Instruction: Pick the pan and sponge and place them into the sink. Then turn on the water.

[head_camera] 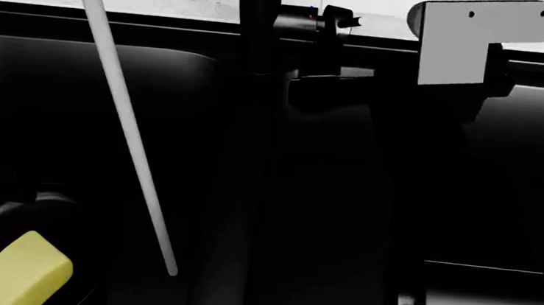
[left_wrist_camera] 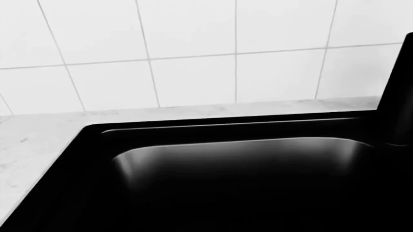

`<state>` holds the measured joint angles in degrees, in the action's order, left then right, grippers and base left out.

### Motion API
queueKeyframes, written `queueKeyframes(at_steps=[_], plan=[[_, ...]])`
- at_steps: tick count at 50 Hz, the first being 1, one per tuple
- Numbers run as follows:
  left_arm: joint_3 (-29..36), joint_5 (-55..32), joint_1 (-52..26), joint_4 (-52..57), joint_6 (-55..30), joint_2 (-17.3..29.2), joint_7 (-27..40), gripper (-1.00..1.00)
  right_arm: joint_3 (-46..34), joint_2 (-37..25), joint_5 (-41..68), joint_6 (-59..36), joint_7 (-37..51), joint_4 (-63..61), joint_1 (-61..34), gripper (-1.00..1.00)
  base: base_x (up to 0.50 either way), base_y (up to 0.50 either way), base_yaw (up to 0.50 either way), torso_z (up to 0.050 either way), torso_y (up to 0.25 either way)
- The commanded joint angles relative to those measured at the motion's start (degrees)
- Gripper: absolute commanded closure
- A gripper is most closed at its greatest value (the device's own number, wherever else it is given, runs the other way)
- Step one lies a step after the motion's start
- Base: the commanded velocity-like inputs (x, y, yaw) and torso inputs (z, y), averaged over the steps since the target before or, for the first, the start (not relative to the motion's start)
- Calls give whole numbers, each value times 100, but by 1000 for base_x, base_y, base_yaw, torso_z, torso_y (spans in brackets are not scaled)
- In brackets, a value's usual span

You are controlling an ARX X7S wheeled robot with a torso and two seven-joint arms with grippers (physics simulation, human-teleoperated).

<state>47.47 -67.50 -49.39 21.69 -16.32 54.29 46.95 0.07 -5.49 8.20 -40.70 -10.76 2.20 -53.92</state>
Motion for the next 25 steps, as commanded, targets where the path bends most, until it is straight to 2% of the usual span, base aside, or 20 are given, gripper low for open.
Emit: queueKeyframes(at_steps=[1,13,25], plan=[[-40,-85,-86,30,-93,43,31,-100,171,-166,370,-1399,84,-1732,389,-100,0,0,0,0,0],[-60,-230,-142,39,-208,6,171,-100,528,-476,717,-2839,160,-3184,452,-100,0,0,0,0,0],[-210,-644,-266,152,-395,331,224,-100,1115,-964,1149,-4469,-10,-4179,34,-100,0,0,0,0,0]])
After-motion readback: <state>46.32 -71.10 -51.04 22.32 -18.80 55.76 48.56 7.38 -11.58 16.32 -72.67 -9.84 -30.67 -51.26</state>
